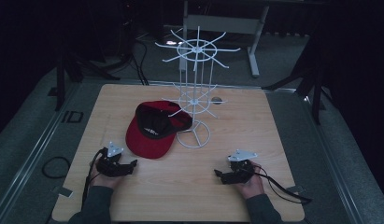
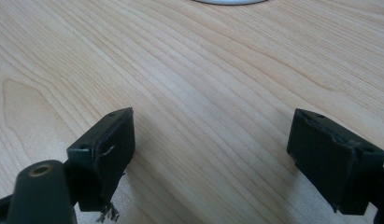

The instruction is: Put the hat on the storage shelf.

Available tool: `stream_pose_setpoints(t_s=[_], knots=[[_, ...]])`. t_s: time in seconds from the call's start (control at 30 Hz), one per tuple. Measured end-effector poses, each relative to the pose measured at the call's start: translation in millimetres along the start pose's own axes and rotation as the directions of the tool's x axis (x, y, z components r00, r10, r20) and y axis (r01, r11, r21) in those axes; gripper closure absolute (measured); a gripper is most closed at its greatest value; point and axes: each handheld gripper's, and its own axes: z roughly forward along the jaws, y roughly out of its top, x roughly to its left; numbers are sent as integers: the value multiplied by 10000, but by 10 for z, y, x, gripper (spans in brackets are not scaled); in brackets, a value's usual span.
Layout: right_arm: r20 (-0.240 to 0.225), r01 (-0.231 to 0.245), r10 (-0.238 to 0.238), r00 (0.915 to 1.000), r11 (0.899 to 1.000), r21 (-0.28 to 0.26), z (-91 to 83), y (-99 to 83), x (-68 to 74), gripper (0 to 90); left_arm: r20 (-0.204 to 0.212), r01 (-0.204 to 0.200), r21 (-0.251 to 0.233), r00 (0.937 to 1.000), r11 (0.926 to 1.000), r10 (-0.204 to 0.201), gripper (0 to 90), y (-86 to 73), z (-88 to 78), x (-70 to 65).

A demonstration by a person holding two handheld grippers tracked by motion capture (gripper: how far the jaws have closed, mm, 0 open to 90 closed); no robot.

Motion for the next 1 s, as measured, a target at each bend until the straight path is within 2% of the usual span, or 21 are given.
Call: stream_pose_setpoints(t_s=[0.03, 0.13, 0.3, 0.37, 0.53, 0.6, 0.7, 0.83, 0.93, 0.97, 1.0], knots=[[0, 0, 0, 10000, 10000, 0, 0, 0, 0, 149, 33, 23, 23, 10000, 10000, -23, 245, 7, -6, 7], [2, 0, 0, 10000, 10000, 3, 0, 0, 0, 149, -42, 158, 222, 9999, 9996, -157, 375, 52, -15, 46], [9, -12, 12, 10000, 10000, 4, -1, -1, 2, 150, 82, 176, 456, 9998, 9988, -180, 486, 86, -29, 94], [8, -14, 14, 10000, 10000, 6, -1, -1, 2, 150, 214, 299, 437, 9993, 9986, -309, 498, 111, -60, 130], [12, -32, 32, 10000, 10000, -1, -2, -2, 4, 150, 250, 37, 251, 9997, 9997, -44, 495, 244, -182, 169], [16, -40, 40, 10000, 10000, 6, -3, -2, 5, 150, 347, 98, 64, 9993, 9999, -100, 488, 341, -220, 216], [31, -30, 30, 10000, 10000, 4, -4, -3, 5, 149, 315, 117, -25, 9994, 9999, -116, 451, 395, -226, 235], [38, -48, 48, 10000, 10000, 23, -7, -3, 7, 150, 351, 392, -198, 9986, 9990, -384, 438, 525, -198, 297], [38, -53, 53, 10000, 10000, 17, -7, -3, 7, 150, 644, 802, -499, 9950, 9955, -770, 465, 666, -165, 378], [38, -53, 53, 10000, 10000, 17, -7, -3, 7, 150, 644, 802, -499, 9950, 9955, -770, 474, 666, -165, 378], [28, -70, 70, 10000, 10000, 27, -7, -3, 8, 149, 783, 910, -487, 9931, 9947, -870, 484, 736, -133, 409]])
